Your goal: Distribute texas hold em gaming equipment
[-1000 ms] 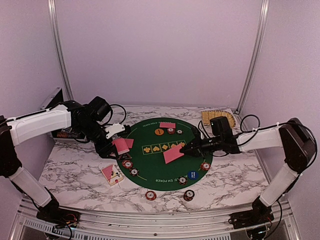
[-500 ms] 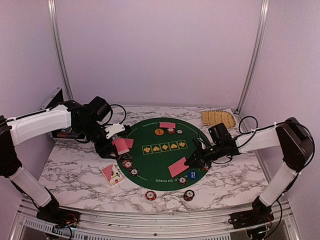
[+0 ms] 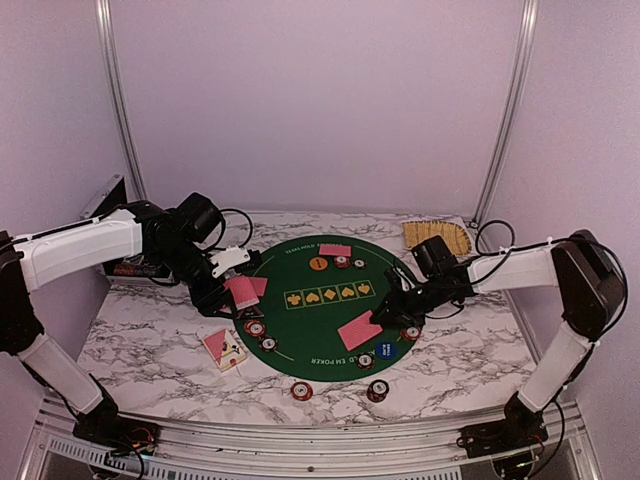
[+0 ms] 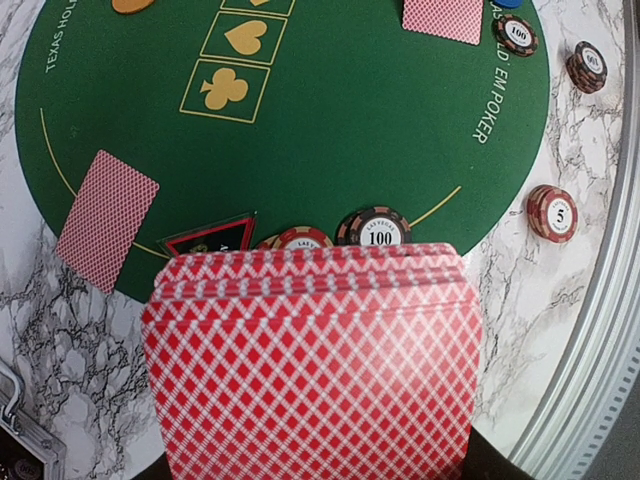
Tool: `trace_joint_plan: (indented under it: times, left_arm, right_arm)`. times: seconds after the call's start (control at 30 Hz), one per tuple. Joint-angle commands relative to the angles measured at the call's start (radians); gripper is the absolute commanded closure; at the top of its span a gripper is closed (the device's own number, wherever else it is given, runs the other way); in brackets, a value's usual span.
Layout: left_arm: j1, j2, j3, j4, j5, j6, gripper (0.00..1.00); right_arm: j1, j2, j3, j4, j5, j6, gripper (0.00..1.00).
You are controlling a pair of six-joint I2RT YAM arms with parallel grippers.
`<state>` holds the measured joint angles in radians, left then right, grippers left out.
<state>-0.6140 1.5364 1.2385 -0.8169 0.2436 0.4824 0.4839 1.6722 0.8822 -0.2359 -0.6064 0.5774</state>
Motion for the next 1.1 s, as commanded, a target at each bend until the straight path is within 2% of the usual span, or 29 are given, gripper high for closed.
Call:
trace_joint_plan:
  times: [0.0,0.3,0.37,0.5,0.6,0.87,1.07]
  left_arm:
    - [0.003,-0.027,0.006,-0.011,0.024,0.006,1.00]
    - [0.003,-0.024,0.007,-0.011,0.029,0.009,1.00]
    - [0.003,-0.023,0.008,-0.011,0.030,0.009,1.00]
    - [0.003,-0.022,0.010,-0.011,0.033,0.009,1.00]
    - [0.003,-0.021,0.016,-0.011,0.037,0.008,1.00]
    - [0.003,-0.014,0.030,-0.011,0.048,-0.004,1.00]
    - [0.004,-0.015,0.029,-0.010,0.048,-0.007,1.00]
  right_arm:
    - [-0.006,0.018,0.042,-0.075,0.048,-0.049,0.75]
    - [-0.005,-0.005,0.121,-0.213,0.162,-0.109,0.61]
    - [0.001,-0.029,0.131,-0.195,0.155,-0.090,0.52]
    - [0.057,-0.064,0.144,-0.075,0.095,-0.003,0.31]
    - [0.127,-0.043,0.180,0.031,0.048,0.068,0.21]
    - [0.274,0.113,0.296,0.369,-0.082,0.287,0.11]
    - [0.343,0.253,0.398,0.511,-0.122,0.384,0.09]
